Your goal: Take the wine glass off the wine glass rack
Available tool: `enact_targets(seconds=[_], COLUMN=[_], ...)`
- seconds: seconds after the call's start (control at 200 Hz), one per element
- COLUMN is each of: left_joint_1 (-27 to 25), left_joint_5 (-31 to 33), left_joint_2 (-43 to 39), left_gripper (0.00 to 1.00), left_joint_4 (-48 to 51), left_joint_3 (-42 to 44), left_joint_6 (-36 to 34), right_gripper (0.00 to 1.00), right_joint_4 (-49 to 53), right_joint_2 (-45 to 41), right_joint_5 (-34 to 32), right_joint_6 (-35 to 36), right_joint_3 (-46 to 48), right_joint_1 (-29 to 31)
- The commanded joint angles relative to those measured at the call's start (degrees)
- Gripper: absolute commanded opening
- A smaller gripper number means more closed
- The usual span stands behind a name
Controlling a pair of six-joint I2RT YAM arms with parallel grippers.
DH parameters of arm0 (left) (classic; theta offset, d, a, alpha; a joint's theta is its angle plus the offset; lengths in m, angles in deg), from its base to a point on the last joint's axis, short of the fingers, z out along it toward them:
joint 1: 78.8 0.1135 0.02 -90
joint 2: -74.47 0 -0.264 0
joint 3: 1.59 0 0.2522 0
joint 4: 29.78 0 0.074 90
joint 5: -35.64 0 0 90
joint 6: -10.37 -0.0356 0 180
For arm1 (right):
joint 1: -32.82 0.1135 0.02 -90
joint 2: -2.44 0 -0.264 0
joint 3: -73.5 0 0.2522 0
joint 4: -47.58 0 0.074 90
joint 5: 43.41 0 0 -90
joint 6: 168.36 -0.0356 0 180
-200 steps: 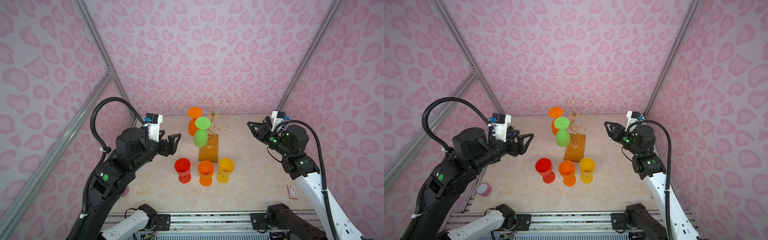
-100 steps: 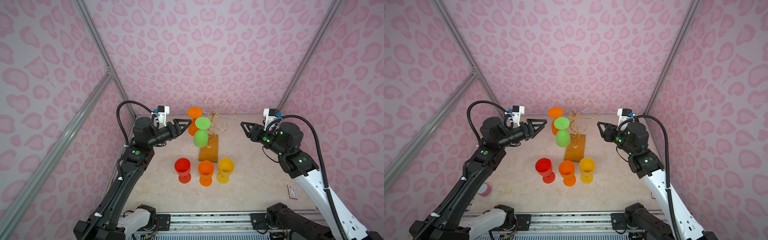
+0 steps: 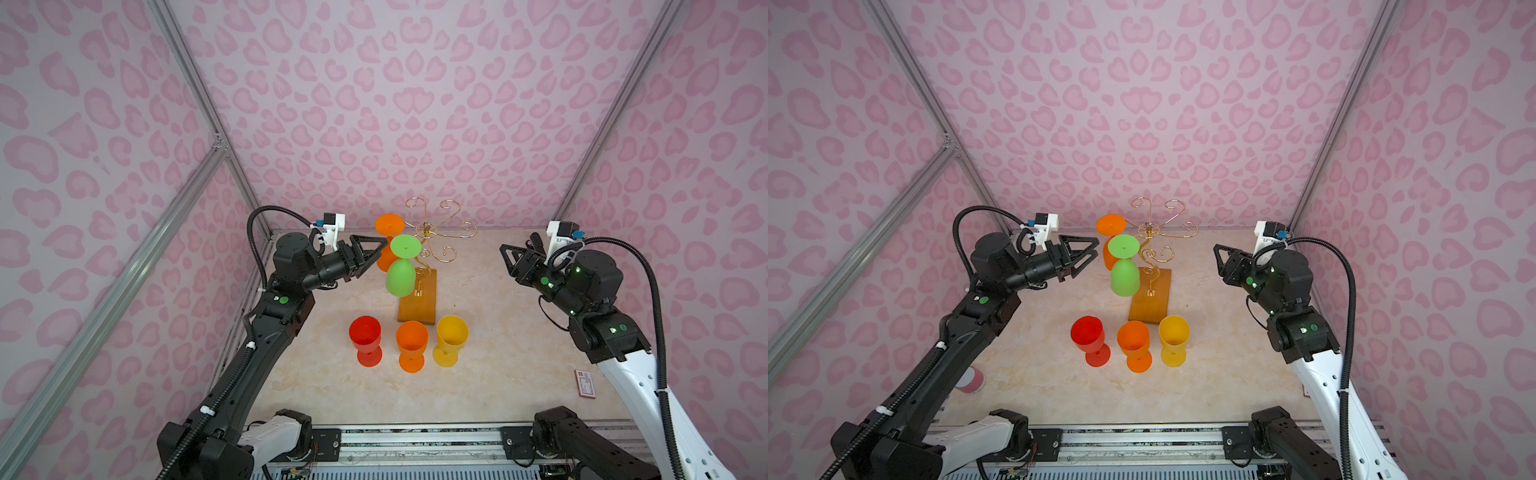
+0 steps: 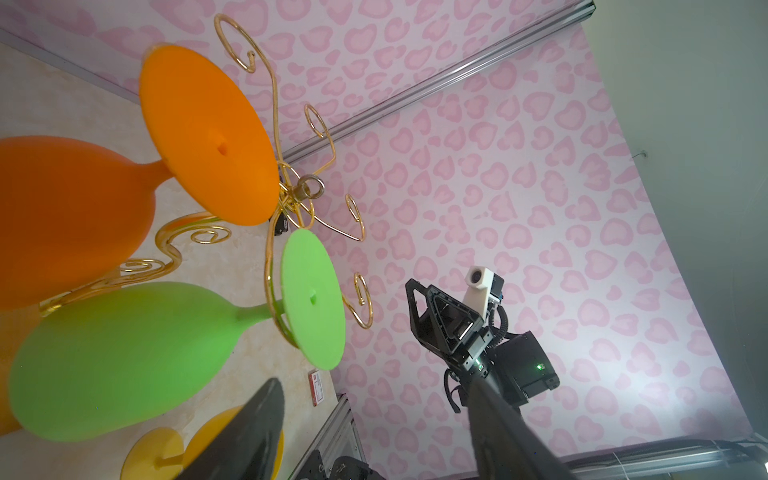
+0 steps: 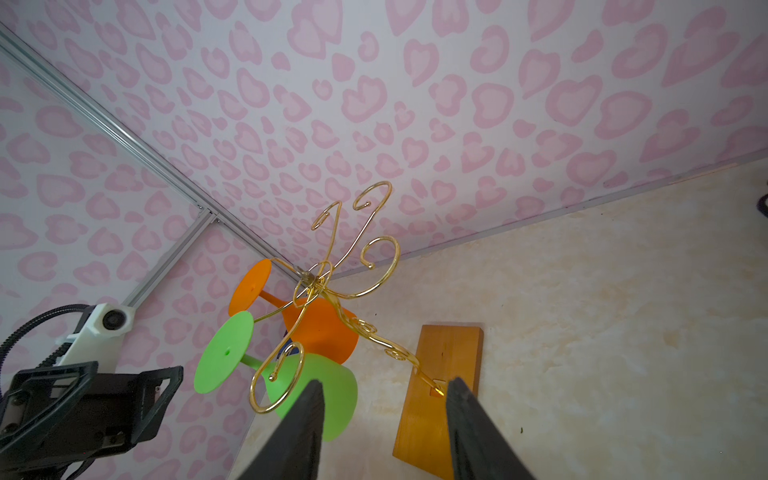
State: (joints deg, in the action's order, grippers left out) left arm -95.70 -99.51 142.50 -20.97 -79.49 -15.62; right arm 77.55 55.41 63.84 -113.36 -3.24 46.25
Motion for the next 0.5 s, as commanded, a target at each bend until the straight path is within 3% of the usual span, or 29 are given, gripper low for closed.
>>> enact_targets(seconds=[0.0,0.495], left_joint_1=[-0.3,-0.9], left_joint_5=[-0.7,-0.9], left_joint_2=[1.3,4.2], left_gripper=[0.71,0.63], left_joint_4=[-3.5,-3.1], left_joint_3=[-0.6,-2.1], left_joint_6=[0.4,0.1], right_gripper=[0.49,0.49], right_joint_4=[-0.4,-0.7], right_joint_2=[-0.2,-1.6], right_joint_5=[0.8,2.0], right_joint_6=[-0.1,-0.6], right_joint_3=[0.6,2.1], right_joint_1=[-0.2,-2.4])
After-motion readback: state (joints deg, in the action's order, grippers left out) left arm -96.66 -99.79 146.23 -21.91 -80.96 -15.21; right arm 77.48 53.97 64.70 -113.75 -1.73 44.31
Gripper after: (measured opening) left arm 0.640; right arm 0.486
